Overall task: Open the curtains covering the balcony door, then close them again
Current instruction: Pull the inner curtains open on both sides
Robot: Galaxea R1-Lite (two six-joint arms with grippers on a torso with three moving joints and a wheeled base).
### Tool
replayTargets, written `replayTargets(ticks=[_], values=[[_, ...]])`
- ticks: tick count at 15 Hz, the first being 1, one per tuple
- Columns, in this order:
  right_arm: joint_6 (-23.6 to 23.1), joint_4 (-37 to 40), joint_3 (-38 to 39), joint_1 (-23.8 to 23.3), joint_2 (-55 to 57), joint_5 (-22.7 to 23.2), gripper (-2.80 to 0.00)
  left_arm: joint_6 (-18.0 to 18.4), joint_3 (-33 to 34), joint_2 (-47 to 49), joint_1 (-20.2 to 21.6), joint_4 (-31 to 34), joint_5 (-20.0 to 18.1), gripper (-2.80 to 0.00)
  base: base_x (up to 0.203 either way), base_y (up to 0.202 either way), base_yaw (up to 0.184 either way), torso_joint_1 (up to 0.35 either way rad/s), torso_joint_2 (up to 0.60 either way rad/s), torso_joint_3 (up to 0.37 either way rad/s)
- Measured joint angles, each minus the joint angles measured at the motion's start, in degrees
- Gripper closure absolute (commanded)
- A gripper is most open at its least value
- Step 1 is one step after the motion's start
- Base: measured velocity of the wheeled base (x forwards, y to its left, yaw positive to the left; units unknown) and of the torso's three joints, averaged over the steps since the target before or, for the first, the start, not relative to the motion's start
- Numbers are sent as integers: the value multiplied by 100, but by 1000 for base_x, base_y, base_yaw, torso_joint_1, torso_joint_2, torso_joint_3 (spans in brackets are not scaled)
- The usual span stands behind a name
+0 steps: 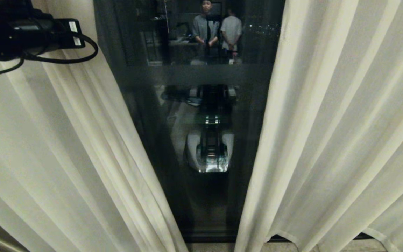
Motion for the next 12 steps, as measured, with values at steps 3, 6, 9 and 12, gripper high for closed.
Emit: replayTargets(ticks=[3, 6, 9, 12], values=[[1, 0, 0, 5, 0, -2, 0, -18, 2, -6, -2, 6, 0, 0, 0, 189, 0, 4, 0, 1], [0, 0, 0, 2, 0, -2, 0, -71, 2, -6, -6, 10, 2, 0, 0, 187, 0, 4, 2, 2], [-2, 0, 0, 2, 0, -2, 0, -76, 9, -8, -6, 7, -1, 0, 0, 189, 1, 1, 1, 7], [-1, 0, 0, -1, 0, 0, 0, -74, 33, -9, -5, -3, 2, 0, 0, 192, 0, 3, 3, 5]])
